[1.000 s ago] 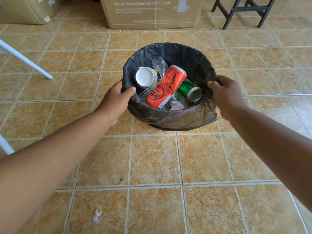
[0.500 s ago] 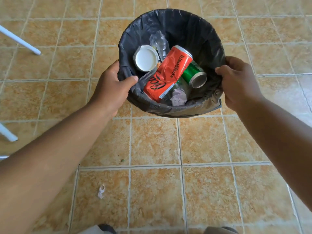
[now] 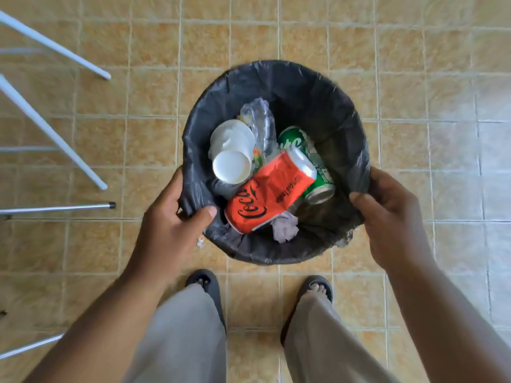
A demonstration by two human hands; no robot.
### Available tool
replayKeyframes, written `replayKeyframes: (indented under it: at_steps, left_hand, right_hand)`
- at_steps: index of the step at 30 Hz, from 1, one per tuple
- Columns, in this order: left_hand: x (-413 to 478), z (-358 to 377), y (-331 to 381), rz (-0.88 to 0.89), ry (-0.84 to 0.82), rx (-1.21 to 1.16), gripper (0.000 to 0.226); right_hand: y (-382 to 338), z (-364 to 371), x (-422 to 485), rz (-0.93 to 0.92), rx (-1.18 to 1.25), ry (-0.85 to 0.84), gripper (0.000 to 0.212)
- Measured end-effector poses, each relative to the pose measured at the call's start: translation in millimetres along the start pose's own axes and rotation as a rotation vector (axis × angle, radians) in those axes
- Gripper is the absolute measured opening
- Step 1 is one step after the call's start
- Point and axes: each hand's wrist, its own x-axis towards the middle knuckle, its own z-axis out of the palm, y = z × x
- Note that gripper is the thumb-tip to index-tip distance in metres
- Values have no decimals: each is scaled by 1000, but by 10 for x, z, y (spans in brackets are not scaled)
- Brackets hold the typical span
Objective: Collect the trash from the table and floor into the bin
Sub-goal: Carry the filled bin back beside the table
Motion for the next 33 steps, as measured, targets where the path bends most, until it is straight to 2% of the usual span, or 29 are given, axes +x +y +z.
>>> replayKeyframes:
  at_steps: [6,9,15,19,25,33]
  left_hand:
    - [-1031,-439,1458,-61,28,-35,69]
    - [-1439,-629,2177,-42,36,-22,67]
    - [-1852,-750,3113,77,26,-1,64]
    - [-2124,-708,3505,133,62,-26,65]
    - [-2408,-529,3764,161,116,-40,62]
    - [-2328,-442,3888,118,195,-77,61]
  right_hand:
    - [-1449,-370,-1041,25,-140,19,54]
    - [-2231,-539,-1493,8,-189,29,51]
    - [-3232,-780,-1895,-70,-213,76,43]
    - [-3552,-954,-2056,-111,-168,86,43]
    - [-3792,-1244,-2150,-185,-150,16,39]
    - [-4023,-1361,-1920,-199,-218,-29,37]
